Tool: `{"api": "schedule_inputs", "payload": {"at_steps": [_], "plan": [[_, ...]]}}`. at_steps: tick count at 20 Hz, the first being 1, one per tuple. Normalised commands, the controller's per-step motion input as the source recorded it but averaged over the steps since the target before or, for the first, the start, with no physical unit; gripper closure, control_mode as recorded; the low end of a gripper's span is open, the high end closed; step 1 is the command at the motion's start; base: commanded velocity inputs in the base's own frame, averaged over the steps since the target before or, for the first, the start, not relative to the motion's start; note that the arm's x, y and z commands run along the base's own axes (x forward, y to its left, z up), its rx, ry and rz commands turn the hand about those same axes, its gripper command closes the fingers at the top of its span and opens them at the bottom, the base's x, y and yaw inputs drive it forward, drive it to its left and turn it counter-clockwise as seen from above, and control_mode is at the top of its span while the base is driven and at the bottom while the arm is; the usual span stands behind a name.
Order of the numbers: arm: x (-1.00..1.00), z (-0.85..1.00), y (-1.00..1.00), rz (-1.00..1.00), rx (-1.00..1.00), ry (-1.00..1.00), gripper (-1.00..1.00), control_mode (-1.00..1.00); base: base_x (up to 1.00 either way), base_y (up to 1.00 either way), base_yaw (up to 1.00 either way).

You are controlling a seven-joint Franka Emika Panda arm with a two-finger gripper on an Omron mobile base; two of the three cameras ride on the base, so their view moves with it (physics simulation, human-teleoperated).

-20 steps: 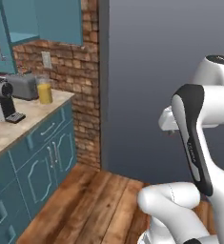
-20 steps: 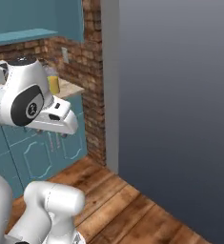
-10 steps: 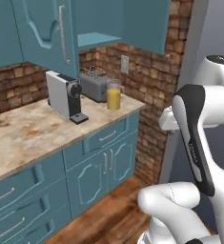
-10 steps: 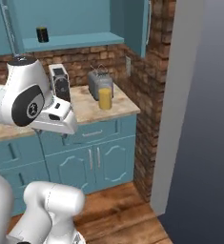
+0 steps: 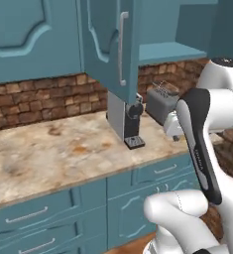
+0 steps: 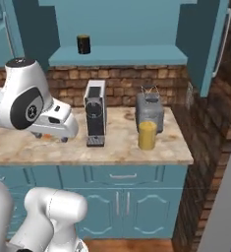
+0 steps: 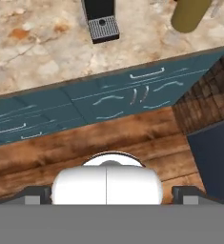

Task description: There is a tray on the dining counter. Grab the cup, mug, and pitcher and place them on the tray. The pitcher may be placed next to the tray if it cannot fit the tray.

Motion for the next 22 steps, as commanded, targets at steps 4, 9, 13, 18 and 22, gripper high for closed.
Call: {"api": "schedule_inputs", "payload": {"at_steps": [4,9,13,18,22], "plan": [[0.00,0.00,0.00,0.00,0.00,0.00,-1.00,1.00,0.45,-0.79,0.35],[0.00,0.00,0.00,0.00,0.00,0.00,-1.00,1.00,0.37,-0.22,0.20],[0.00,0.00,0.00,0.00,0.00,0.00,-1.00,1.00,0.60,0.00,0.23],[0.00,0.00,0.00,0.00,0.00,0.00,-1.00,1.00,0.66,0.00,0.22],[0.00,0.00,0.00,0.00,0.00,0.00,-1.00,1.00,0.62,0.00,0.14]]}}
